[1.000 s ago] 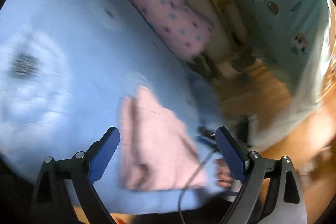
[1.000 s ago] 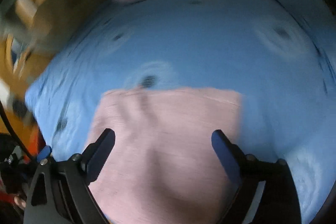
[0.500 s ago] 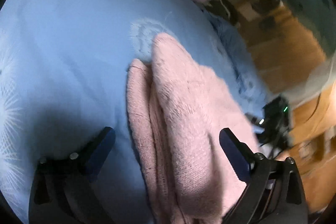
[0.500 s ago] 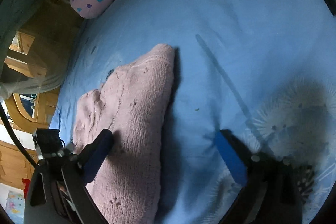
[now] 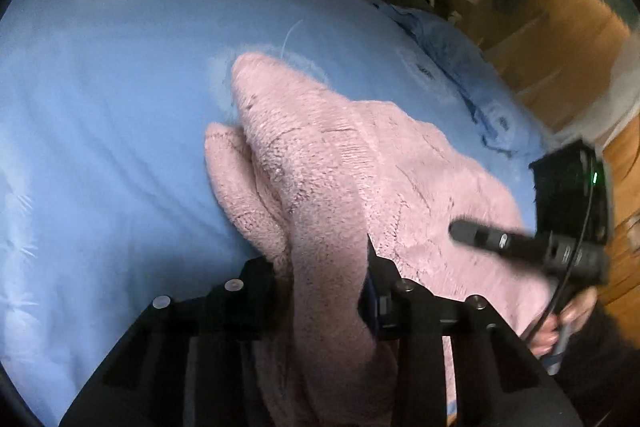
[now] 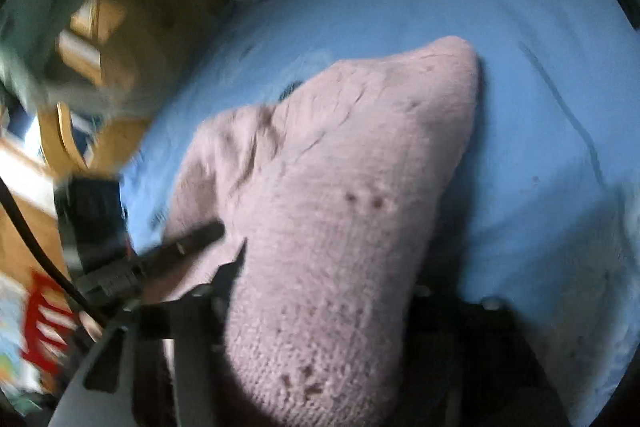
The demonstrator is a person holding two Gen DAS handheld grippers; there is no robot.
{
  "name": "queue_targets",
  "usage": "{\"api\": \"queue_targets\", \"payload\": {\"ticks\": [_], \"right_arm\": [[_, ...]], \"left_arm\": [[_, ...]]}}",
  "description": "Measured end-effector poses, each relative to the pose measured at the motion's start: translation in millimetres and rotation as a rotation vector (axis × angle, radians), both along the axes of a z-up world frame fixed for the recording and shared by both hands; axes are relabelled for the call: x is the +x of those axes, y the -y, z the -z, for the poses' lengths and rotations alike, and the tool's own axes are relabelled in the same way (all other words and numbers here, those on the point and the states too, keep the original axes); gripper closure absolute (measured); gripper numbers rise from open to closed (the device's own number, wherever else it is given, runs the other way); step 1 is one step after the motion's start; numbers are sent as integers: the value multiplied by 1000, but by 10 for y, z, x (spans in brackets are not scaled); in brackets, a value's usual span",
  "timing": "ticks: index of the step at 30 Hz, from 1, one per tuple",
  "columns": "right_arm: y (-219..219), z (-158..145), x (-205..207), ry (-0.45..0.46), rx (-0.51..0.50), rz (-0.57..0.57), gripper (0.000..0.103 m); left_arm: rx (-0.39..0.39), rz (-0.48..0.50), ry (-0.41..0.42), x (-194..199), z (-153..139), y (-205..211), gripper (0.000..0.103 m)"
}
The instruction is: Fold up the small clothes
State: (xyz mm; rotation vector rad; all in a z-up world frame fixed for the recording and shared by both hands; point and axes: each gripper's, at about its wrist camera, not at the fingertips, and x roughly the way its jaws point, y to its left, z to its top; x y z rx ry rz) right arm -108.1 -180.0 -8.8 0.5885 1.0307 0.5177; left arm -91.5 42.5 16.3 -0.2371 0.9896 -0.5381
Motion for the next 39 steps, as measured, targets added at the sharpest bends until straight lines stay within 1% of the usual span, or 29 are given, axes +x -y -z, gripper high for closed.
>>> {"api": "queue_targets", "payload": {"ticks": [2, 4, 7, 10, 12, 13, 14, 18, 20, 25, 30, 34, 37, 39], "right_arm": [[-14, -39, -35, 18, -9, 16, 55], [-86, -129, -99, 57, -41, 17, 57], [-98, -327, -171, 103, -45, 32, 57], [-69, -526, -245, 161, -49, 24, 57], [-81, -634, -270, 196, -50, 22, 57], [-29, -697, -277, 207, -47, 20, 57], [-75, -745, -206, 218, -47, 19, 57], [-61, -891, -127, 248, -41, 11, 57], [-13, -959, -93, 252, -34, 12, 57], [108, -1063, 55, 267, -29, 19, 57], [244, -1174, 329, 257, -36, 33, 57], [357, -1234, 684, 251, -41, 39, 57], [424, -1211, 1052, 227, -38, 52, 57], [463, -1202, 1263, 232, -42, 56, 57]], "left_arm": [[44, 1, 43, -87, -75, 27, 90], [58, -3, 58, -151, -114, 9, 91], [39, -7, 71, -236, -206, -78, 91], [8, -6, 85, -271, -322, -112, 91], [8, -9, 105, -292, -419, -125, 91], [26, -10, 128, -297, -471, -103, 91], [42, -10, 145, -298, -506, -87, 91], [84, -10, 187, -225, -622, 1, 91], [84, -17, 188, -141, -662, 17, 91], [42, -32, 165, 102, -723, 47, 91], [44, -8, 159, 451, -809, 164, 91], [63, 6, 177, 788, -881, 256, 91], [84, 18, 166, 1138, -849, 338, 91], [92, 21, 158, 1397, -831, 385, 91]]}}
